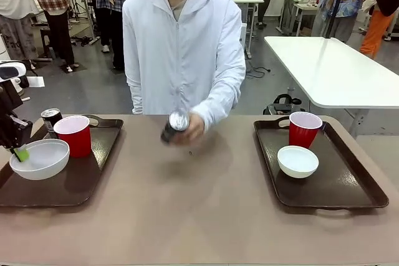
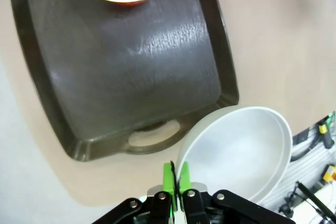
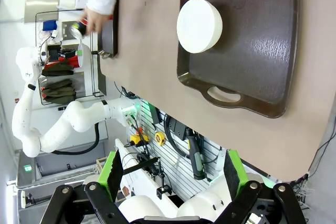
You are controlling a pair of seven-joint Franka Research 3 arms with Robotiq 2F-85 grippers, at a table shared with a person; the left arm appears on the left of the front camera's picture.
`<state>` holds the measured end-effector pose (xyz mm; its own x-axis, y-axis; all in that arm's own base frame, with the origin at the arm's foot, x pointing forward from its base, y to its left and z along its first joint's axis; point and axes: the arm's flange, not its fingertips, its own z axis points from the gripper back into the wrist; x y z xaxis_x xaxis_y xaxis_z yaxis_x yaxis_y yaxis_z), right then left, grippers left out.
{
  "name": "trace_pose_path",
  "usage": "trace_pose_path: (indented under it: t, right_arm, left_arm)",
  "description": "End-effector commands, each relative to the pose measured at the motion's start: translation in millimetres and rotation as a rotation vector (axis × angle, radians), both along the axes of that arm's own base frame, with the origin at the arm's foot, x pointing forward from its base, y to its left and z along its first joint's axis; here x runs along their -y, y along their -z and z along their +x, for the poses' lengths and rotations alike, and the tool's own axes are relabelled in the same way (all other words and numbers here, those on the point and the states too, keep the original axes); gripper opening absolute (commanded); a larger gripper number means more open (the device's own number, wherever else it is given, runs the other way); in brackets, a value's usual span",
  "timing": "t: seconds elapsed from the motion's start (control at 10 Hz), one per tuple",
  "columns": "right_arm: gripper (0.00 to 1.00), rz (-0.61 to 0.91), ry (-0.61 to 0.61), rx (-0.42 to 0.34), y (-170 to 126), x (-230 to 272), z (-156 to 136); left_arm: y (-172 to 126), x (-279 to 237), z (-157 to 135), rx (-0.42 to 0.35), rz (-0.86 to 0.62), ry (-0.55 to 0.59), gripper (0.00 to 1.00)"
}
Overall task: Prepare tableware on both trays.
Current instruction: Pick up a Picnic Bowl from the table and place it on a Handle tray.
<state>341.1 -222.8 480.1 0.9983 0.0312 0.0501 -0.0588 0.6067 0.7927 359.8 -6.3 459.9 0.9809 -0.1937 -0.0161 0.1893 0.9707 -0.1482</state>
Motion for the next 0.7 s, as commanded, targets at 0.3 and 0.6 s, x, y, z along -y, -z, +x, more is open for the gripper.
trace_pose_path:
  t: [0.3, 0.6]
  right_arm:
    - [1.0, 0.014, -0.005, 0.019, 2, -3, -2]
    - [1.0, 0.014, -0.005, 0.019, 2, -3, -2]
  left_arm:
    - [31, -17, 26, 0.099, 0.034, 0.096, 0.04]
    - [72, -30, 41, 0.049, 0.038, 0.063, 0.04]
